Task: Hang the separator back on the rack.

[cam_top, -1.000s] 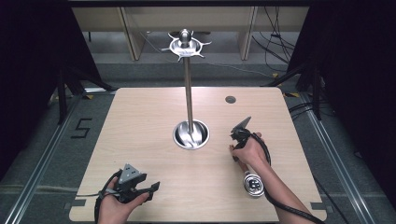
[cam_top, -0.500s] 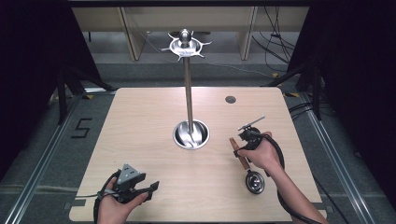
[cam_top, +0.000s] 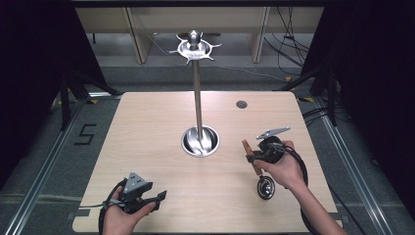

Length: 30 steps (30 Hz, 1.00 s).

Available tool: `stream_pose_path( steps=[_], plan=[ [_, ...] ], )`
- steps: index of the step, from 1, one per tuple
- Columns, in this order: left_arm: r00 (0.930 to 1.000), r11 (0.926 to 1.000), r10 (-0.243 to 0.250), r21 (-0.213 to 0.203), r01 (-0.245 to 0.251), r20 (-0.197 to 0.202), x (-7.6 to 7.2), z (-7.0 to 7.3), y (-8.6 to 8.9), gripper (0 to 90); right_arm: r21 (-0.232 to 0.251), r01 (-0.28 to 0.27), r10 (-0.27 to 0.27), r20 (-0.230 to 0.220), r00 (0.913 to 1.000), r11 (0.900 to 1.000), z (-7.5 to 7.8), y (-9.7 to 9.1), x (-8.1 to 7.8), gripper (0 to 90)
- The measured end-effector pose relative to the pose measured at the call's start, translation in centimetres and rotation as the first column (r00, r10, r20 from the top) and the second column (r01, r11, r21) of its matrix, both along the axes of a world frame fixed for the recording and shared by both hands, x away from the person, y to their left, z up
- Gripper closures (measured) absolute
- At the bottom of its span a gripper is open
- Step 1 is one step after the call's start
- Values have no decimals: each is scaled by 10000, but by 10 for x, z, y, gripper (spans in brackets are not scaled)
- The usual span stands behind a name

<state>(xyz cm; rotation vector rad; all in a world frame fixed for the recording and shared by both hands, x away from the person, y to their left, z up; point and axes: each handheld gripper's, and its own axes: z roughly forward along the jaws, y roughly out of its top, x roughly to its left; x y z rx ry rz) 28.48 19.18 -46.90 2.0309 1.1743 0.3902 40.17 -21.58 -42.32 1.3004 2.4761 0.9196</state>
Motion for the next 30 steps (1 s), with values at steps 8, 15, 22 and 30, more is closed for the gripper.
stream_pose_path(
  steps=[8,15,22,30],
  plan=[
    [9992,9985,391,-378,-388,65,0,-2,-4,385,392,-546,497,1167,9919,9977,7,-6,-13,685],
    [9994,9981,329,-521,-323,106,0,-1,-5,386,632,-623,496,1851,9815,9961,11,-9,-16,685],
    [9990,9978,392,-539,-379,229,-1,-2,-5,386,910,-598,350,2531,9668,9941,15,-7,-18,685],
    [9999,9999,-25,-107,27,165,0,0,-3,388,1298,-657,191,3311,9434,9894,24,-6,-24,685]
  ],
)
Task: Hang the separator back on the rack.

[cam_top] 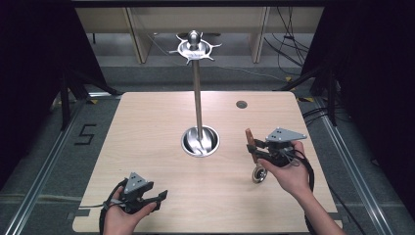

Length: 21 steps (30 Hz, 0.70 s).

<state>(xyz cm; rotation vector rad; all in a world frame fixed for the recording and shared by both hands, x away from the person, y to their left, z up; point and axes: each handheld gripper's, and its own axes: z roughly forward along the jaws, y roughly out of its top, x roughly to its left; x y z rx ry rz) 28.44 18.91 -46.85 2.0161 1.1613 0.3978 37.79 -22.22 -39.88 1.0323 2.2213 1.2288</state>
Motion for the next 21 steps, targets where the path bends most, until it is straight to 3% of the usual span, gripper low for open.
stream_pose_path(
  steps=[1,2,5,7,8,10,11,13,17,18,21],
  plan=[
    [10000,10000,41,-87,-41,-5,0,0,-1,388,86,80,-81,100,9999,9999,1,0,-1,685],
    [9993,9981,367,-506,-361,102,0,-2,-4,388,135,97,-100,181,9998,9999,2,0,-1,684],
    [9992,9979,380,-533,-374,102,0,-2,-5,389,321,33,-54,636,9980,9995,5,-1,0,685],
    [9991,9971,399,-651,-388,159,1,-2,-6,392,551,98,-142,792,9968,9984,9,-1,0,685],
    [9995,9983,267,-519,-258,166,1,-1,-5,393,821,235,-313,945,9950,9963,10,1,-1,685],
    [9992,9978,328,-582,-315,219,1,0,-6,395,835,169,-243,876,9959,9964,12,1,-2,685],
    [9985,9956,391,-869,-357,384,1,0,-8,395,941,33,-133,1066,9942,9956,14,1,-1,685],
    [9982,9952,395,-911,-353,450,0,1,-8,396,938,53,-165,1192,9927,9956,16,3,-3,685],
    [9984,9971,328,-698,-296,453,1,2,-6,396,987,-17,-100,1185,9929,9951,19,6,-5,684],
    [9972,9946,521,-929,-470,539,0,3,-9,398,1139,-39,-104,1244,9922,9935,20,7,-5,684],
    [9961,9916,390,-1259,-287,797,2,9,-13,408,1168,-112,-41,1304,9915,9931,22,9,-5,685]
  ],
)
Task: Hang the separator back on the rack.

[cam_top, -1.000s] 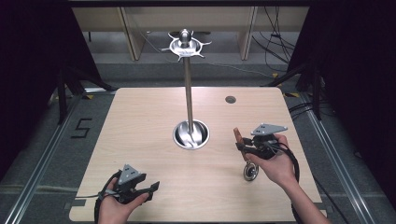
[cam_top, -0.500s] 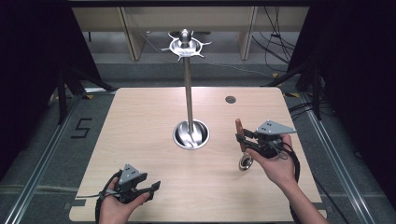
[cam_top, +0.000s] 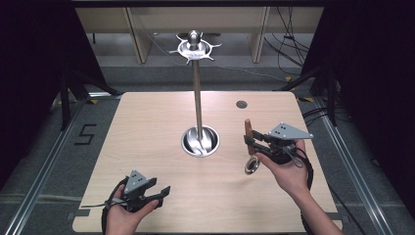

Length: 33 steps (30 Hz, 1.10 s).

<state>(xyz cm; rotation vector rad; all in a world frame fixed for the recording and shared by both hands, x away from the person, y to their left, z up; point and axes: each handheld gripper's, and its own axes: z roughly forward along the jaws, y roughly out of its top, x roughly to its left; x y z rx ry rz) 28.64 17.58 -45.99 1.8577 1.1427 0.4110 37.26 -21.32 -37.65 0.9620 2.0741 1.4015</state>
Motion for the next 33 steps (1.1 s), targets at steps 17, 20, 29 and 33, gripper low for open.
stream_pose_path(
  steps=[17,20,29,33],
  plan=[
    [9533,9616,-2399,-903,2593,1834,39,52,-92,467,259,-178,173,207,9996,9995,8,24,-2,684],
    [9459,9555,-2652,-807,2839,1870,45,57,-112,479,198,-335,332,132,9994,9992,9,25,-4,684],
    [9390,9435,-2774,-1268,3061,2032,60,60,-152,493,245,-425,419,228,9989,9988,14,25,-9,684],
    [9417,9449,-2659,-1375,2970,2063,67,59,-160,508,304,-404,395,316,9987,9987,15,24,-11,684]
  ],
)
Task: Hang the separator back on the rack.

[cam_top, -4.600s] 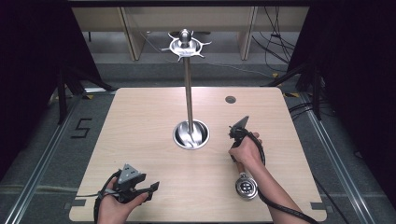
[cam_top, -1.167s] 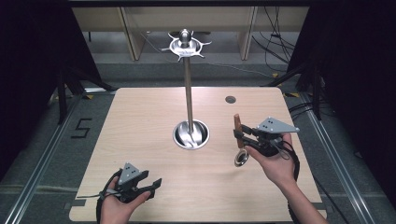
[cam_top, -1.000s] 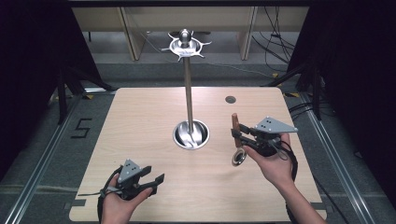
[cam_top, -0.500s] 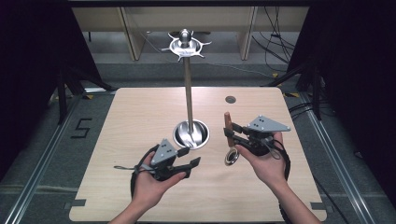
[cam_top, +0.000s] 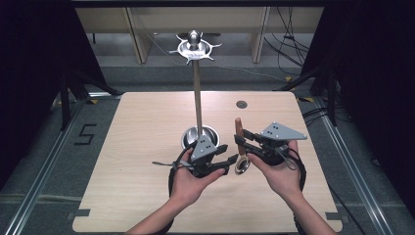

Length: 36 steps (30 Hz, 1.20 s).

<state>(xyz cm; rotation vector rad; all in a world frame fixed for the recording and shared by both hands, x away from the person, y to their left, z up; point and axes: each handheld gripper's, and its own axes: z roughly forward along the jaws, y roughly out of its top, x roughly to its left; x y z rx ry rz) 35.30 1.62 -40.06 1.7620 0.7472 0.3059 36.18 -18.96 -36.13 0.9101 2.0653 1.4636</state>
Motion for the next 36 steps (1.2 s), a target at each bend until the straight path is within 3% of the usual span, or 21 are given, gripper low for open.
stream_pose_path(
  steps=[3,8,10,11,19,22,24,26,28,29,30,31,36],
  plan=[
    [10000,9997,-76,-251,76,-7,4,1,-5,508,93,-174,173,99,9998,9998,-1,1,2,684],
    [9998,9997,-153,-196,156,157,7,1,-12,506,80,-18,19,-111,9999,10000,-2,4,0,684],
    [9996,9996,-106,-271,112,249,8,1,-12,515,153,-254,253,82,9996,9996,-2,6,1,684],
    [9996,9996,-78,-278,85,266,9,1,-12,520,298,-86,95,-313,9995,9995,-2,7,-2,684],
    [10000,9986,-38,-530,41,54,12,-3,-12,590,355,-247,257,-299,9992,9991,-1,7,-3,684],
    [9998,9978,-50,-655,62,183,14,-4,-12,654,540,-409,420,-208,9989,9977,-1,8,-2,684],
    [9997,9974,-32,-714,50,256,13,-4,-12,702,507,-212,223,-202,9995,9985,-1,8,-4,684],
    [9997,9972,13,-743,4,230,13,-3,-12,716,670,-258,286,-410,9988,9974,0,7,-5,681],
    [9996,9966,-72,-820,95,290,14,-3,-12,720,789,-408,430,-260,9987,9960,0,6,-2,678],
    [9996,9976,25,-687,-6,278,14,-2,-11,720,809,-424,465,-501,9977,9958,1,4,-2,668],
    [9997,9980,34,-639,-19,236,14,-1,-10,721,1055,-461,514,-479,9975,9933,3,0,-2,595],
    [9994,9977,19,-670,5,348,17,1,-8,721,949,-430,466,-360,9983,9946,4,-3,-1,557],
    [9990,9978,318,-587,-298,327,20,3,2,721,1051,-603,627,-194,9978,9926,14,-14,-8,492]
  ],
)
